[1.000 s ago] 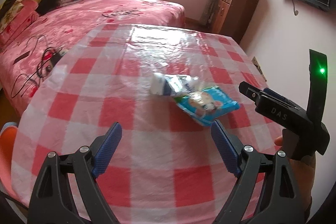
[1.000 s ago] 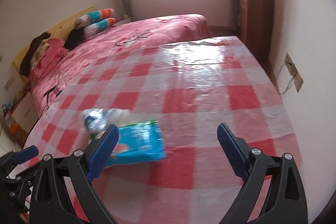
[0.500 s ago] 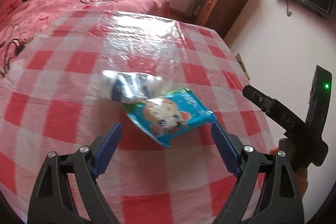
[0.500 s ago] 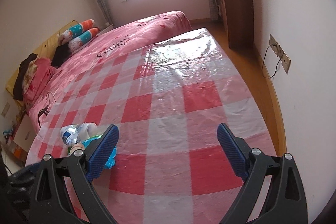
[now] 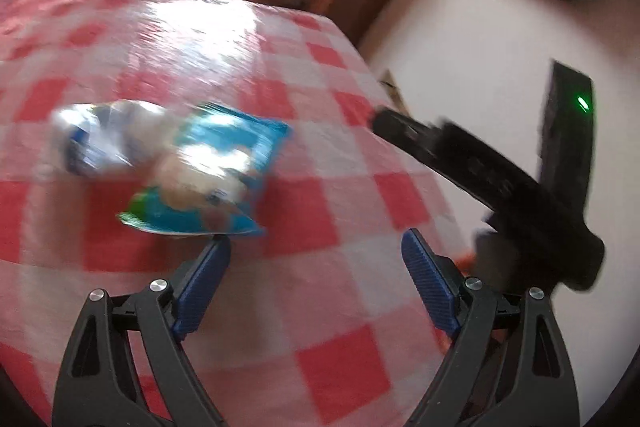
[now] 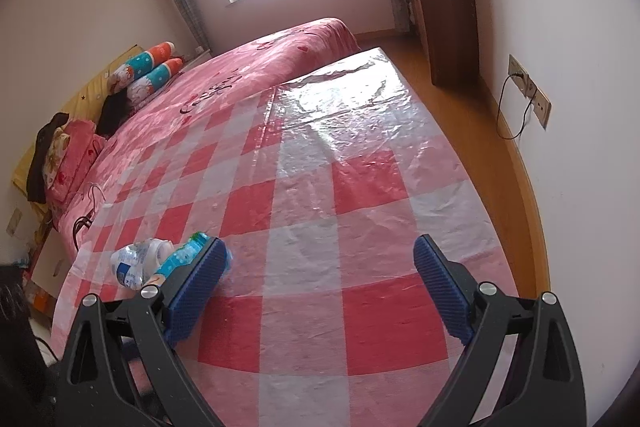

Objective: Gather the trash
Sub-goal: 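Bring both open tools back toward the white bottle and blue wipes pack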

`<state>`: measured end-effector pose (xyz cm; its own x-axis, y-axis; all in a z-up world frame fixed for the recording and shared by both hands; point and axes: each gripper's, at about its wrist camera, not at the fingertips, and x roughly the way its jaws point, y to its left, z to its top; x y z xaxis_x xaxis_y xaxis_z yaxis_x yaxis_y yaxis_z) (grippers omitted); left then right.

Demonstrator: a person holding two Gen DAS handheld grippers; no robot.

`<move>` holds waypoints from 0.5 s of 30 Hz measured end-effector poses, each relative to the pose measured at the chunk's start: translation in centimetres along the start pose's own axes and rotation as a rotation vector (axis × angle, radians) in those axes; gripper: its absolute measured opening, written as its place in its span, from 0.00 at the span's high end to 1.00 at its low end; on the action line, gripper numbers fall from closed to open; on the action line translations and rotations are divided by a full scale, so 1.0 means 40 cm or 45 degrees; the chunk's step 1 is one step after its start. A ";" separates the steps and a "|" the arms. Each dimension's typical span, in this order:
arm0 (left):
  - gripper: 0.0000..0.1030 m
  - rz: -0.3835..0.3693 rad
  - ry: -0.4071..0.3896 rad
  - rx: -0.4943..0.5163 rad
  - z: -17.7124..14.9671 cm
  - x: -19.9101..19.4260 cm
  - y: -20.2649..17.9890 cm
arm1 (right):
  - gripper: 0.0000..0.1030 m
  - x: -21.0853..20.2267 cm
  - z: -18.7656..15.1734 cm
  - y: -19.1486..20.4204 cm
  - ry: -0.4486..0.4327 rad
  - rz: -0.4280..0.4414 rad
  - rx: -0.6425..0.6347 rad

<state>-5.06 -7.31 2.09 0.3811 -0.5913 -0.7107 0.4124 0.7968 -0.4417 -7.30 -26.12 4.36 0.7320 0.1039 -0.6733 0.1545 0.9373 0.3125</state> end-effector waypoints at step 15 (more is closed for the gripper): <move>0.15 0.334 -0.189 -0.035 0.097 -0.149 0.154 | 0.09 0.033 -0.037 0.111 0.095 0.126 -0.134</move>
<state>-1.57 0.65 5.73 0.5895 -0.3750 -0.7154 0.2619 0.9266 -0.2698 -6.65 -21.33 3.88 0.6885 0.2184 -0.6916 0.0105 0.9505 0.3106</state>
